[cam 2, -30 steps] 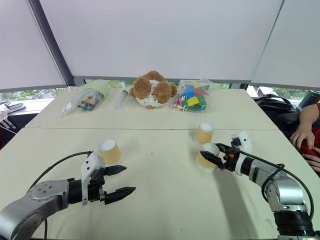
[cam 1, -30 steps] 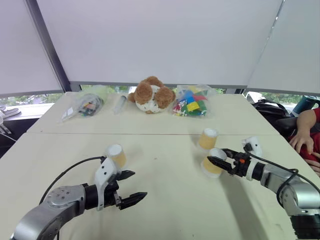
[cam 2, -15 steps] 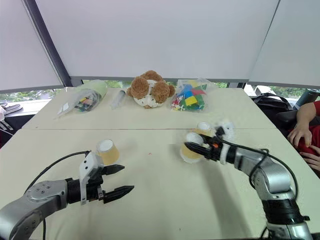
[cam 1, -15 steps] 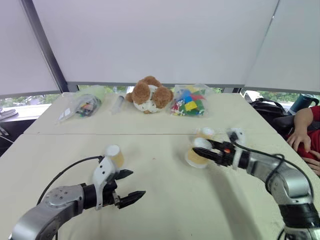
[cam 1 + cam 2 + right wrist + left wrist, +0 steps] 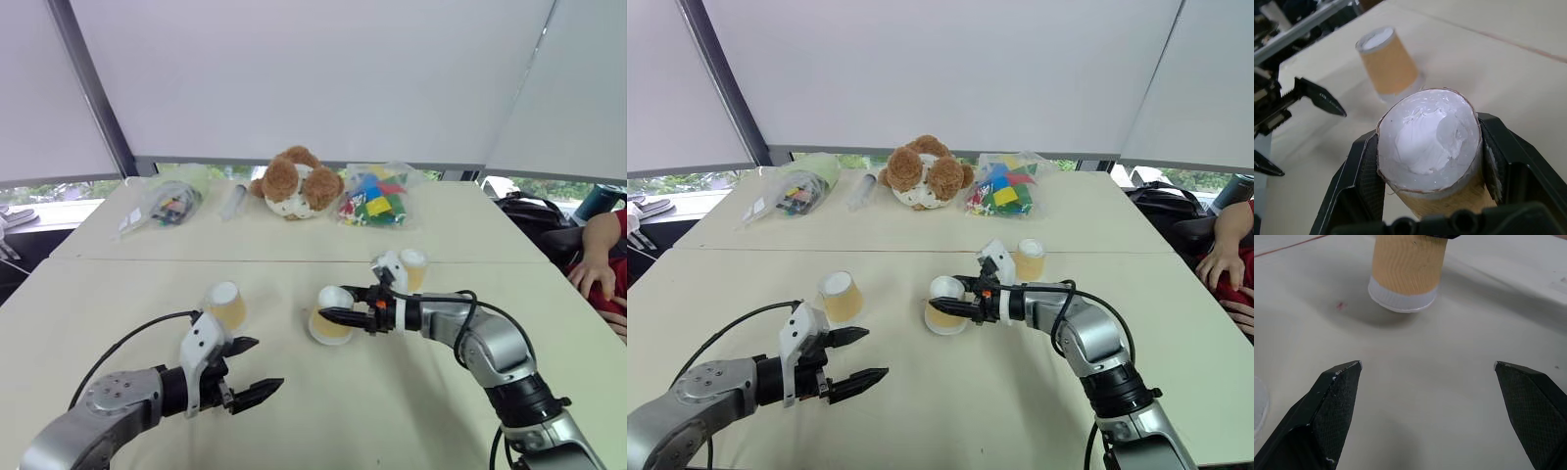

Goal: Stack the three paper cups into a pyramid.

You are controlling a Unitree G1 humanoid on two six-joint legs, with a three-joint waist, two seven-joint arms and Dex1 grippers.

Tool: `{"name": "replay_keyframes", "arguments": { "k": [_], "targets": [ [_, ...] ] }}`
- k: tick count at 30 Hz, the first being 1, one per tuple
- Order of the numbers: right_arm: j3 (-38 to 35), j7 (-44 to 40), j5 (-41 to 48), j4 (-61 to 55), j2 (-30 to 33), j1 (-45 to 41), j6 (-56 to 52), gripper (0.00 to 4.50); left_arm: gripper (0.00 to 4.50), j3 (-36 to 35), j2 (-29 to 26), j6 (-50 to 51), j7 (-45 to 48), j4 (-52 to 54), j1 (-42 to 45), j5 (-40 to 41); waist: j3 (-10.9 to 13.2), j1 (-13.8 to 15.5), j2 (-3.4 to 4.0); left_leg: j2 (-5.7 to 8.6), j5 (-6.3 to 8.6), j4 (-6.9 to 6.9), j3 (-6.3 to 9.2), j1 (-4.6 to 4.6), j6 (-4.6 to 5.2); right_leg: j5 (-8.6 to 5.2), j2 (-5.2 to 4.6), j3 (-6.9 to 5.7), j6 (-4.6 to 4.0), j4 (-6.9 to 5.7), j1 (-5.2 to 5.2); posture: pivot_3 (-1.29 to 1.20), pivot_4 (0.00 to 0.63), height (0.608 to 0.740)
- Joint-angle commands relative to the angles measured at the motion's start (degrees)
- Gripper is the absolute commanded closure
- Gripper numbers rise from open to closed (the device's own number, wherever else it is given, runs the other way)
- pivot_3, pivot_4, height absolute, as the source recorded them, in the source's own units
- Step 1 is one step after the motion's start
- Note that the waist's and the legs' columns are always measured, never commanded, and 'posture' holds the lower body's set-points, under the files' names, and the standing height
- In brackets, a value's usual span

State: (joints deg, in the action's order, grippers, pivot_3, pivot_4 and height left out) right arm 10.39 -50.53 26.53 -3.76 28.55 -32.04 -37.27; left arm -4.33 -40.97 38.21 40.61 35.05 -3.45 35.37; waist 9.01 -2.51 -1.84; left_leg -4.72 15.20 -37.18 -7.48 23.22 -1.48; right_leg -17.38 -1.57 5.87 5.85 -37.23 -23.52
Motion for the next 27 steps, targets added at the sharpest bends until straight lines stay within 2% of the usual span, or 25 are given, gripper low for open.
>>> {"name": "replay_keyframes", "arguments": {
  "k": [1, 3, 6, 10, 20, 23, 27],
  "targets": [
    [-0.3, -0.8, -1.2, 0.4, -0.3, -1.0, 1.8, 2.24, 0.00, -1.2, 0.1, -1.1, -0.6, 2.0, 0.2, -0.3, 0.0, 0.0, 0.00, 0.00, 0.00, -0.01, 0.00, 0.01, 0.00, 0.00, 0.00, 0.00, 0.00, 0.00, 0.00, 0.00, 0.150, 0.740],
    [0.1, -1.2, -1.6, 0.6, -0.1, -0.9, 1.2, 1.20, 0.00, -0.6, 0.4, -1.7, -0.8, 1.8, -0.2, -1.0, 0.0, 0.0, 0.00, 0.00, 0.00, -0.05, 0.00, 0.01, -0.01, -0.02, -0.01, 0.00, -0.04, -0.01, 0.01, 0.00, 0.150, 0.740],
    [0.2, -1.4, -2.0, 0.6, -0.1, -0.7, 0.9, 0.03, 0.00, -0.1, 0.7, -2.3, -0.9, 1.4, -0.3, -1.7, 0.0, 0.0, 0.00, 0.00, 0.00, -0.05, 0.00, 0.01, -0.01, -0.02, -0.01, 0.00, -0.04, -0.01, 0.02, 0.00, 0.150, 0.740],
    [-1.6, -1.7, -0.9, -0.4, -0.3, -1.3, 1.0, 0.03, 0.00, -0.1, 0.9, -2.4, -0.8, 0.8, 0.4, -1.5, 0.0, 0.0, 0.00, 0.00, -0.01, -0.05, 0.01, 0.01, -0.01, 0.00, -0.01, -0.01, 0.00, -0.01, 0.01, 0.00, 0.150, 0.740],
    [-14.6, 1.3, 9.7, -5.8, 1.4, -5.7, -7.0, 0.03, 0.00, 0.0, 1.0, -2.6, -0.2, 0.4, -0.1, -1.3, 0.0, 0.0, 0.00, 0.00, 0.00, -0.04, 0.02, 0.01, -0.01, 0.00, -0.01, -0.01, 0.00, -0.02, 0.02, 0.00, 0.150, 0.740],
    [-18.3, 6.7, 1.9, 2.7, 4.3, -4.9, 1.7, 0.03, 0.00, -2.5, 2.1, -1.3, -1.3, 1.8, 1.7, 2.4, 0.0, 0.1, -0.02, 0.02, 0.00, -0.05, 0.02, 0.01, -0.01, 0.00, -0.04, -0.02, -0.01, -0.01, 0.04, 0.00, 0.150, 0.740],
    [-18.1, 11.3, -6.0, 15.6, 5.2, -5.7, 12.7, 0.03, 0.00, -4.2, 0.3, 0.7, -0.4, 4.2, 4.0, 5.7, 0.0, -0.1, -0.04, 0.07, 0.00, -0.14, 0.03, 0.04, 0.00, -0.07, -0.06, -0.02, -0.13, 0.01, 0.07, 0.00, 0.150, 0.740]
  ]
}}
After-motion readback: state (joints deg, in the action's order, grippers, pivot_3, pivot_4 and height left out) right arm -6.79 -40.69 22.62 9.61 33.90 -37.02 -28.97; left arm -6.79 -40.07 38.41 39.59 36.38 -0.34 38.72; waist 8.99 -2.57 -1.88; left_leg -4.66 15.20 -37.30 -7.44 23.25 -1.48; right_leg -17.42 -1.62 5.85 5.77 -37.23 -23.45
